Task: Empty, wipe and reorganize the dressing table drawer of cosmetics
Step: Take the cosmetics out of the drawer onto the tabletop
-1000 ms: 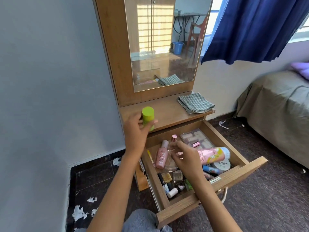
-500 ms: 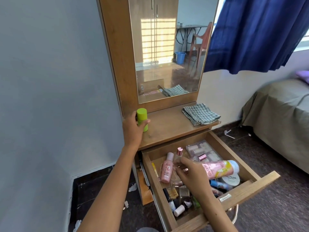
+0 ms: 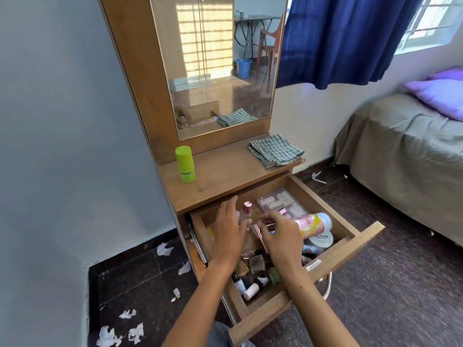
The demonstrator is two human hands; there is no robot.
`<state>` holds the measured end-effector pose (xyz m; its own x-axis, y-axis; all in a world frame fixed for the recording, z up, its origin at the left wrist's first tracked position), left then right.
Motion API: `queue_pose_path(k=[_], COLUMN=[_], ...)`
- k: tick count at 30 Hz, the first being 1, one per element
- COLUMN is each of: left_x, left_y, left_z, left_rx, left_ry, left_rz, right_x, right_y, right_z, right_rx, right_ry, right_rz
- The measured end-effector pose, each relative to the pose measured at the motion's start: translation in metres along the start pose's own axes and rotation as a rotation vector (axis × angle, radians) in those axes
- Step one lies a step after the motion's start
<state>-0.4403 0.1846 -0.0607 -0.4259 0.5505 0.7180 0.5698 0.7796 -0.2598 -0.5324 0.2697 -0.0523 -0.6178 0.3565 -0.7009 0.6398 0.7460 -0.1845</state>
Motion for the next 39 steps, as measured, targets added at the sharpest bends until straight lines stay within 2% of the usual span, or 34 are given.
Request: queue_pose_path(k=[4,8,15,21,26,39], left_x=[-0.006,-0.01,-0.002,0.02,-0.01,-0.039], left_y=[-0.017,-0.025,-0.01,0.005,-0.015,-0.059], left_z=[0.01,0.013,-0.009,-0.071,-0.121,-0.133], left_rx=[-0.141,-0.154,-0.037,0.225,0.384,0.356], left_ry=[-0.078,-0.109,-0.026,0.041,0.042,0.057], left_rz=[-0.04,-0.052,-0.01,0.087,-0.002,0.018], right_x=[-0.001,-0.004,-0.007,-0.008,-0.007,-0.006], right_y=[0.001,0.001,0.001,0.002,0.001,-0.001], right_z=[-0.001,-0.001,-0.002,0.0,0.005,0.009], right_rx=[-0.008,-0.021,-0.056,-0.156,-0.262,-0.343], right_ry=[0.001,0.005,-0.015,-0.033,0.028,0.057], right_rz=[0.016,0.021,-0.023,-0.177,-0.237,-0.221])
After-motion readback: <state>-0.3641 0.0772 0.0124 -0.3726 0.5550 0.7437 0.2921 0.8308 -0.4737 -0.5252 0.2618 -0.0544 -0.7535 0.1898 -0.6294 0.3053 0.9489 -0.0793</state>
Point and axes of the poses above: each hand's wrist, its own y-axis away from the middle knuckle, its own z-axis out of the palm, x = y × z, the point moved 1 cm from there along -y, towards the middle knuckle, and after that the axes turned 9 degrees about -x, right-handed, at the moved point
